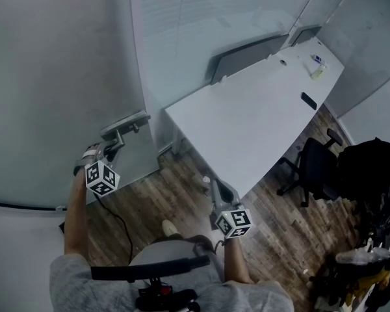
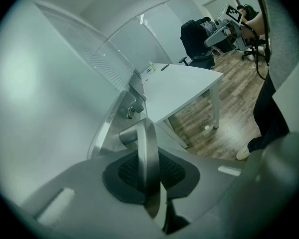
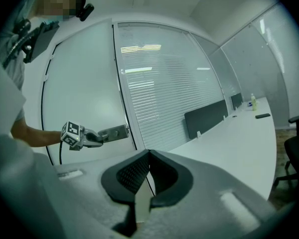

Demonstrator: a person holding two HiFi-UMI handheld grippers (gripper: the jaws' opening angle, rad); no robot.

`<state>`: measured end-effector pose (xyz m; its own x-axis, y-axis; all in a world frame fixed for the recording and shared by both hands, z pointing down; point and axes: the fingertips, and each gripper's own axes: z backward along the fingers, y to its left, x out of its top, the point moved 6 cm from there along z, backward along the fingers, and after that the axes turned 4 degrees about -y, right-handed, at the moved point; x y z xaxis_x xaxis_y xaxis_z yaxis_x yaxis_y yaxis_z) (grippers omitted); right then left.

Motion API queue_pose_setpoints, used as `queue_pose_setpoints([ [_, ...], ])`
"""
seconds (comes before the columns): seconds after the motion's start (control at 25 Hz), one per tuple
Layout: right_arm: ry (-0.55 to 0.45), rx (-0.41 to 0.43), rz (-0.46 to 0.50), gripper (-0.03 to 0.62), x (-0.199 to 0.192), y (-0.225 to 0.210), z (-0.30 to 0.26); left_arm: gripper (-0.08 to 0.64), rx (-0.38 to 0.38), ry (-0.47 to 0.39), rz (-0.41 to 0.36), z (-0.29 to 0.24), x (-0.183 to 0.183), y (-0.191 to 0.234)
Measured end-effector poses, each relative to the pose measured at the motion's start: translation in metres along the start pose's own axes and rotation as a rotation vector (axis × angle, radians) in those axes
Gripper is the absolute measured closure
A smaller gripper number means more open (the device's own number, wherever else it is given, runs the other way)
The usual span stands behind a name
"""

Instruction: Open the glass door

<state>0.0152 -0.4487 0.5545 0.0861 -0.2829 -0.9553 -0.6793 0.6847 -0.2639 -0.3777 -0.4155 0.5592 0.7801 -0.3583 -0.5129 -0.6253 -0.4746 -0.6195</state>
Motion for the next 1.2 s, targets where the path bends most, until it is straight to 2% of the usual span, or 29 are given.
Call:
queue_pose_setpoints([
  [0.36, -0.037, -0.006, -0.001, 0.591, 0.009, 0.004, 0.009, 0.518, -0.024, -0.008, -0.007, 0.008, 0.006, -0.01],
  [0.8, -0.048, -0.017, -0.008, 0.591, 0.001, 0.008, 0.039, 0.517, -0.045, -0.031, -0.031, 0.023, 0.014, -0.036],
  [1.2, -0.078, -0.028, -0.01, 0.591, -0.001, 0.027, 0.068, 0.517, -0.075, -0.06, -0.057, 0.044, 0.019, -0.059],
])
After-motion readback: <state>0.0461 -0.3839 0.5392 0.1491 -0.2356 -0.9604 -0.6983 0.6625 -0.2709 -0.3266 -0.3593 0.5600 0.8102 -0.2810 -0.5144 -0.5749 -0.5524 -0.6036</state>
